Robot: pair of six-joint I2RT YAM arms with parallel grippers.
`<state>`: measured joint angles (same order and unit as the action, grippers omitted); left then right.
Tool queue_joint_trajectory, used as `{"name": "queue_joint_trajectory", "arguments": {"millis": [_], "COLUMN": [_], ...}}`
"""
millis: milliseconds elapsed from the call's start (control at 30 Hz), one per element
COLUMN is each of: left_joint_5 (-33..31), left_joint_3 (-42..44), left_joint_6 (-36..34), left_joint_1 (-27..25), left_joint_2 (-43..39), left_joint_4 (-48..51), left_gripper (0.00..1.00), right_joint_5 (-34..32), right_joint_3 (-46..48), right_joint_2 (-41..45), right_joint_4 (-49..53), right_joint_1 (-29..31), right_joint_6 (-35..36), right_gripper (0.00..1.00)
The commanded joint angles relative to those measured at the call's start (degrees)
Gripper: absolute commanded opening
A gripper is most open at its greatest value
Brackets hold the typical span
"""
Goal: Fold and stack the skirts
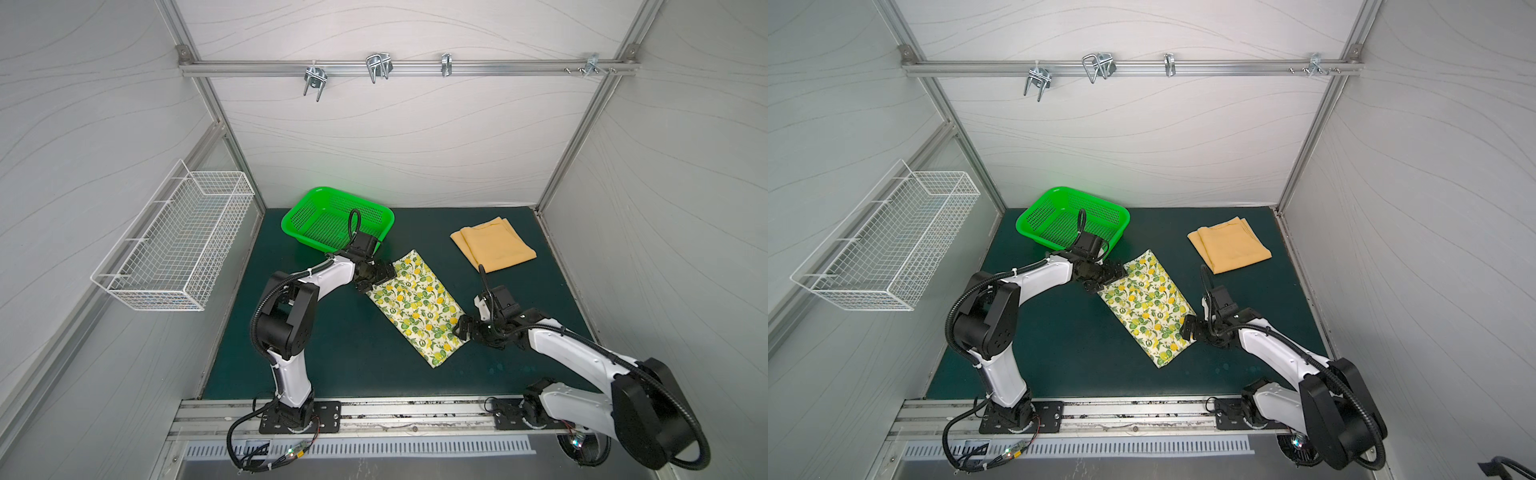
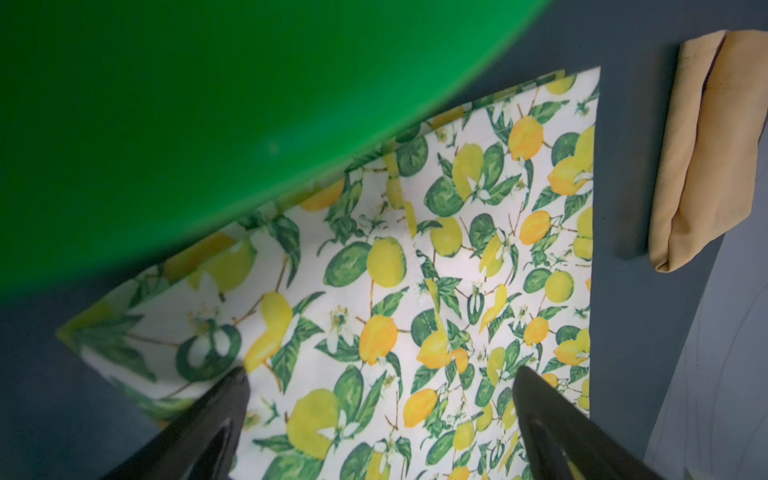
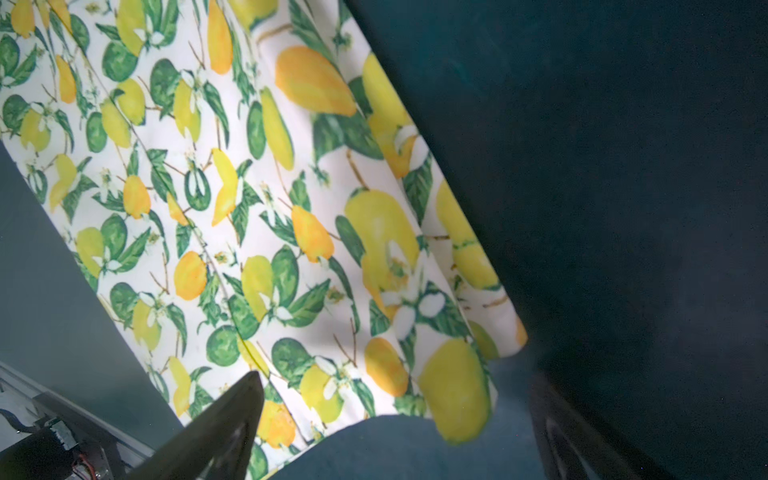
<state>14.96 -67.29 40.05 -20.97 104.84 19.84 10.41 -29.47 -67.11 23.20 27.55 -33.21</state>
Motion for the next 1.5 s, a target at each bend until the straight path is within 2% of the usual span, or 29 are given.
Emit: {"name": "queue_joint_trajectory", "arguments": {"millis": [0,400,700,933,1067,1167,1467], "left_joint_5": [-1.0,-2.2,-2.4,-4.2,-5.5,-3.6,4.1], "left_joint_3": [2.8,16.1,17.8,20.7,18.7,16.4,5.6], "left_joint_6": [0.7,5.2,4.4,5.6,3.4,2.5,-1.4], "left_joint_1": [0.8,0.6,-0.5,-3.6,-2.8,0.0,10.0], "left_joint_2": [1.4,-6.0,-7.7,-10.7,-12.8,-12.9,-5.1], "left_joint_4": [-2.1,-10.3,-9.6,-9.8,-6.0,-4.6,0.3], "left_gripper": [0.99,0.99,0.99,0.98,0.99,0.99,0.99], "right_joint_5": [1.3,2.6,3.2,2.6,0.6,-0.5,1.4], "right_joint_3": [0.2,-6.7,-9.8,-19.4,-21.1,-19.3,-11.1], "right_joint_2": [-3.5,-13.9,-19.8,-25.1,-19.7,-13.8,-0.3], "right_joint_4": [-3.7,-6.4,-9.1,-5.2,-1.9,0.1,3.2], "right_joint_1": [-1.9,-5.4,-5.9,-7.7,-7.8,-7.9,-6.2], "right_joint_6": [-0.8,1.2,0.6,3.2,5.3,5.8,5.1], "right_gripper": [0.99,0.99,0.99,0.99,0.99,0.99,0.99]}}
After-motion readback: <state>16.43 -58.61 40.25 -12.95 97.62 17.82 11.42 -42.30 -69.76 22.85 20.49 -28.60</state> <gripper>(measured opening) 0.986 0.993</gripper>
